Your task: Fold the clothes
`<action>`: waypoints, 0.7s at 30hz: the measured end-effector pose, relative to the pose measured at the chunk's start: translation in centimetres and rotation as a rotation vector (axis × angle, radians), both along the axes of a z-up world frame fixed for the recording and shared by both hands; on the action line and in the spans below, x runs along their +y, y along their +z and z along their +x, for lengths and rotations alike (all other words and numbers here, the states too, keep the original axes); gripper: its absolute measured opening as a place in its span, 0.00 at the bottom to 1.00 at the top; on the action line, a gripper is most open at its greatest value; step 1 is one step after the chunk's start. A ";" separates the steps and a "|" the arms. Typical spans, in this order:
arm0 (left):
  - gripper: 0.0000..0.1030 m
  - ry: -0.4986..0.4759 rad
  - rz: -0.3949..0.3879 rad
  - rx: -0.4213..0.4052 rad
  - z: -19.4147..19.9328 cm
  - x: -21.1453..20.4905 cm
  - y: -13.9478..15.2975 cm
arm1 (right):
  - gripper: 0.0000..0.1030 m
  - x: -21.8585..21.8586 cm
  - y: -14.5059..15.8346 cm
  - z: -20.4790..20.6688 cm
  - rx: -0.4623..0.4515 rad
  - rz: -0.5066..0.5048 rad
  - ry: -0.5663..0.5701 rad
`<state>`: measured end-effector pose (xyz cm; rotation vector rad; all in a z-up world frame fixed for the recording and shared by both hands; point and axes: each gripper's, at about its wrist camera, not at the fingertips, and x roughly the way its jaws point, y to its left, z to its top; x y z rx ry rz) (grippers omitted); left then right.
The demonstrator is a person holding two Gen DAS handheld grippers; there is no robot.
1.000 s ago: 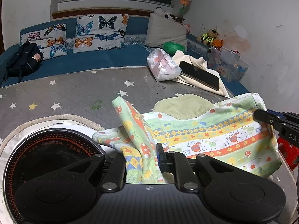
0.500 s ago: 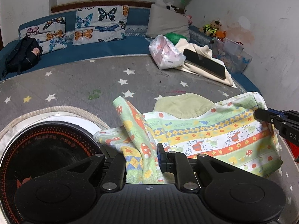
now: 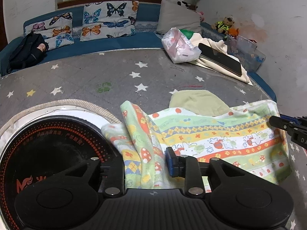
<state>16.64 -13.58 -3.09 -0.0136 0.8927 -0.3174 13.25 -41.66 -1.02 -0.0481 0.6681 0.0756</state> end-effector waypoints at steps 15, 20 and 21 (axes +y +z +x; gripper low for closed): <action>0.52 0.031 0.029 -0.012 -0.6 0.9 -0.7 | 0.54 1.1 -1.4 -1.2 0.021 0.010 0.033; 0.56 0.041 0.045 -0.021 -1.0 1.5 -0.8 | 0.62 2.5 -2.2 -1.9 0.037 0.010 0.070; 0.57 0.044 0.047 -0.020 -1.1 1.7 -0.8 | 0.63 2.8 -2.3 -2.0 0.040 0.007 0.076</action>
